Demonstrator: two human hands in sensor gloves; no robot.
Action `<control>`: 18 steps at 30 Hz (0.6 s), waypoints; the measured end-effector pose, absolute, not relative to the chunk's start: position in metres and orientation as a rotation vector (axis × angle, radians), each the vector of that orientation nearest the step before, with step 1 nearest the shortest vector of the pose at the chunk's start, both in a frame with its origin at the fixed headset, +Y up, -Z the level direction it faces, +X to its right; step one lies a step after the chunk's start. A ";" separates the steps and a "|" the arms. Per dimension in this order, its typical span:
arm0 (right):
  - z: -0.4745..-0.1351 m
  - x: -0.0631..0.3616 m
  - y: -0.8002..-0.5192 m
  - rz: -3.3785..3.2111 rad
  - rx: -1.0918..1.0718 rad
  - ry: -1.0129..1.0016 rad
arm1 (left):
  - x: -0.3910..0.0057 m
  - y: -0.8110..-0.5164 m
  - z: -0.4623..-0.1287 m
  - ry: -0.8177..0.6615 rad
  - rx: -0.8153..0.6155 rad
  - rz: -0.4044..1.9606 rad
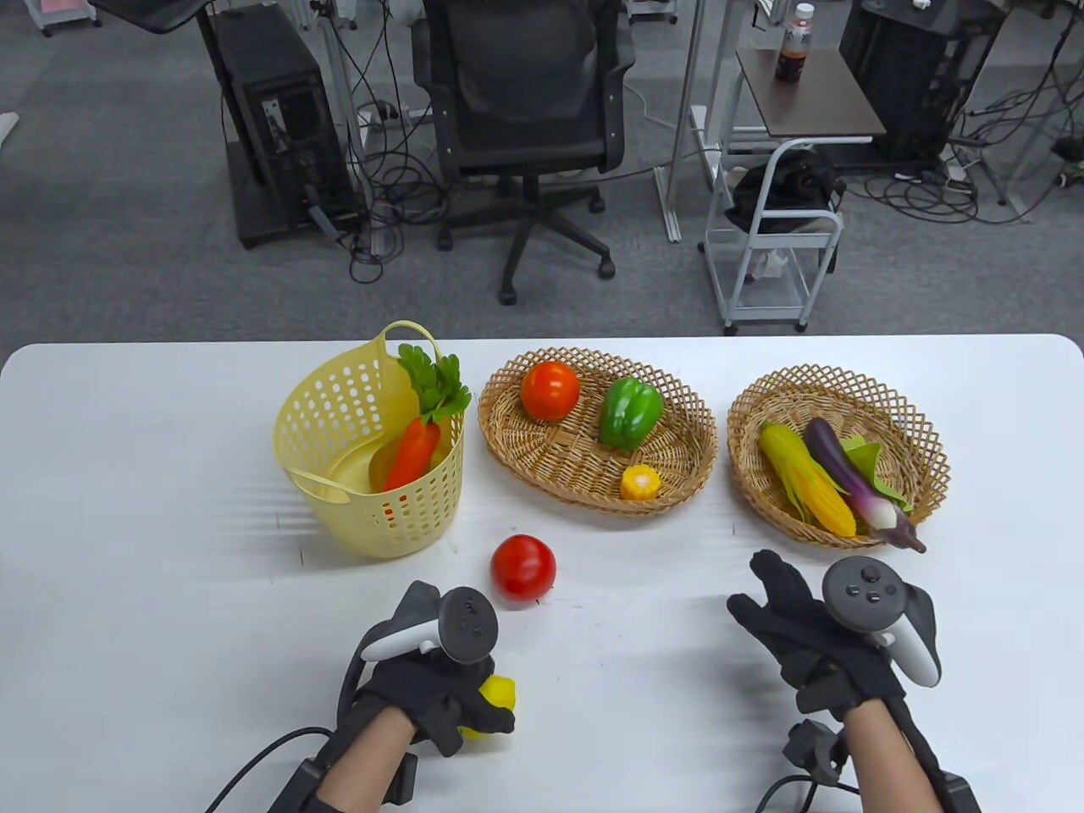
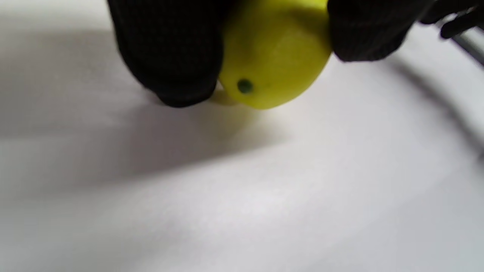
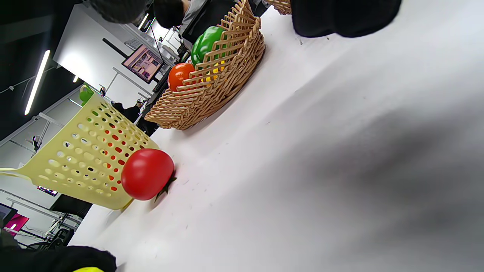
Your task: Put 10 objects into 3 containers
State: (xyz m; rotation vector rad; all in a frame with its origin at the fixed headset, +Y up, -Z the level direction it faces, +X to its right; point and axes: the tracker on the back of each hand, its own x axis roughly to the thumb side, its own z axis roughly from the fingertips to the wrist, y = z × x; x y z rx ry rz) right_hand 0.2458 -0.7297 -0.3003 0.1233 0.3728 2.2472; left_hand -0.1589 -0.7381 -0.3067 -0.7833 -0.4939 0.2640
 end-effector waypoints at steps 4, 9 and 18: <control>-0.301 0.245 -0.732 2.253 0.124 0.387 | -0.171 -0.716 -0.315 -0.507 -0.663 0.377; -0.300 0.246 -0.730 2.243 0.115 0.375 | -0.194 -0.680 -0.330 -0.411 -0.483 0.456; -0.300 0.247 -0.731 2.239 0.108 0.383 | -0.225 -0.622 -0.344 -0.213 0.078 0.479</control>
